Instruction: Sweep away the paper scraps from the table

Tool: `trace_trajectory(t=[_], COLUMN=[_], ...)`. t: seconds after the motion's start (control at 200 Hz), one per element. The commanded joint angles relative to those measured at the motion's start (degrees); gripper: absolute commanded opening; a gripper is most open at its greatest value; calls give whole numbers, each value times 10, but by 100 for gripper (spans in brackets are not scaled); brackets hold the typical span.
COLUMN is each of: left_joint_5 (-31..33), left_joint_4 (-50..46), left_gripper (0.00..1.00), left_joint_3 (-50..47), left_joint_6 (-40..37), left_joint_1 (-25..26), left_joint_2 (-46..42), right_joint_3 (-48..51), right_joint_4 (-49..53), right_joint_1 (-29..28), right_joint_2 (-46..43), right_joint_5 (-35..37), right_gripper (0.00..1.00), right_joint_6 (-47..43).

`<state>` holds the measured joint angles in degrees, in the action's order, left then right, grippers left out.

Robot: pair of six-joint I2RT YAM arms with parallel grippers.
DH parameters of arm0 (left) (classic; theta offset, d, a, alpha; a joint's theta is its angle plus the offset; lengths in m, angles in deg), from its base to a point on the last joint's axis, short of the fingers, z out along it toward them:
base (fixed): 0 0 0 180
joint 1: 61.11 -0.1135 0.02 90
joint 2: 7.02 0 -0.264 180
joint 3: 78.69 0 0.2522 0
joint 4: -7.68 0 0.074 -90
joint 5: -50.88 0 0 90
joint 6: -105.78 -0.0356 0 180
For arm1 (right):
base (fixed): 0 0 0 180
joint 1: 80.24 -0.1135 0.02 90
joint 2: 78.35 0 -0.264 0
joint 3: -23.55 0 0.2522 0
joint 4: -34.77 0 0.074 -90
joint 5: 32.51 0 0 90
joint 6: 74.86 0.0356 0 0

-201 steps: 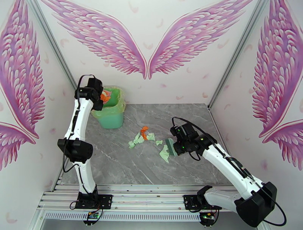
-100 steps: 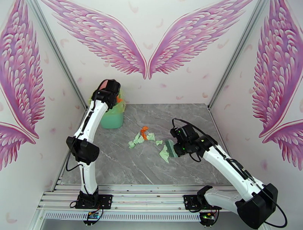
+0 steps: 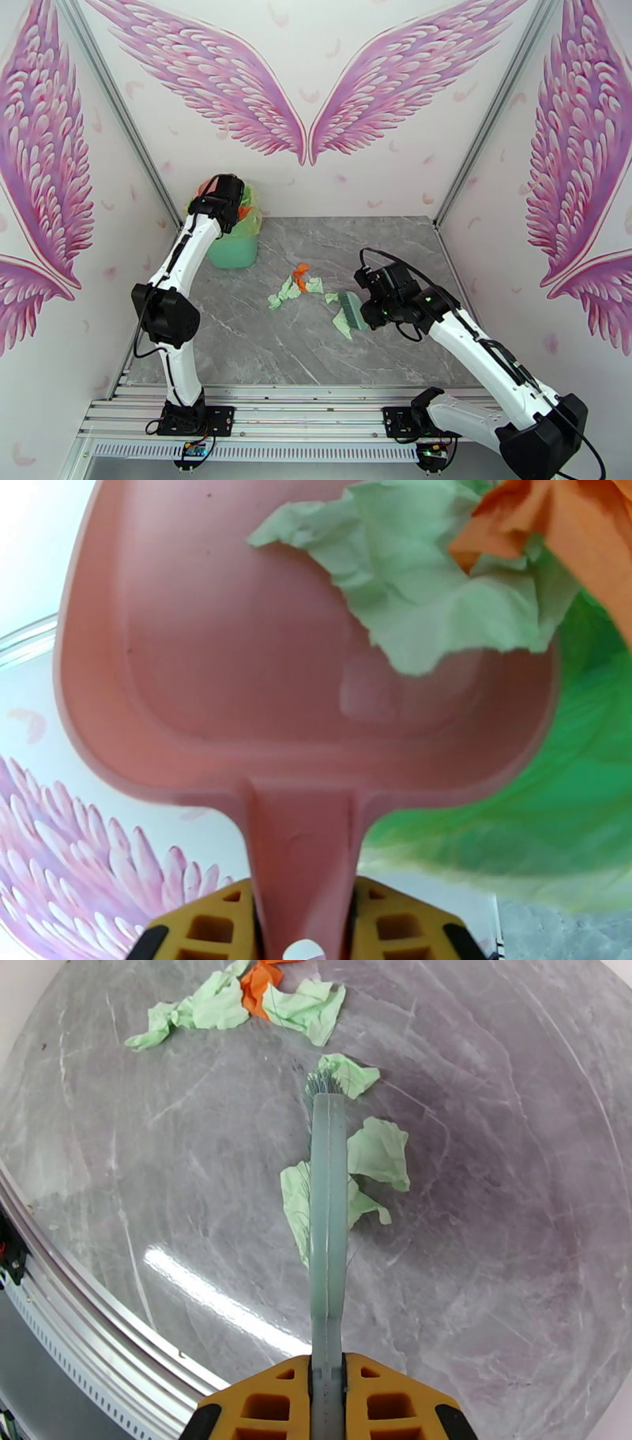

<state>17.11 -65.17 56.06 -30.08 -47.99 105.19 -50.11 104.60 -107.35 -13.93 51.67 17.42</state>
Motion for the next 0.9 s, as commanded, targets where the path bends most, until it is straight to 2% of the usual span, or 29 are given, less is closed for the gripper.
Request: trace_trajectory(t=[0.0,0.435,0.65,0.76,0.895], left_joint_5=[29,15,3,-16,-44], left_joint_4=[46,97,81,60,4], left_gripper=[0,0,0,0,0], left_joint_3=[-11,-88,-76,-57,14], left_joint_6=[-33,-52,-35,-2,86], left_joint_1=[-2,-43,-47,-47,-35], left_joint_2=[-40,-105,-103,-105,-110], right_joint_3=[6,7,7,11,6], right_joint_4=[-13,-17,-19,-24,-23], right_joint_1=[-2,-2,-2,-2,-2], right_joint_2=[-14,-13,-14,-12,-8], right_joint_5=[-13,-14,-15,-13,-5], right_gripper=[0,0,0,0,0], right_joint_6=[-7,-6,-6,-4,12])
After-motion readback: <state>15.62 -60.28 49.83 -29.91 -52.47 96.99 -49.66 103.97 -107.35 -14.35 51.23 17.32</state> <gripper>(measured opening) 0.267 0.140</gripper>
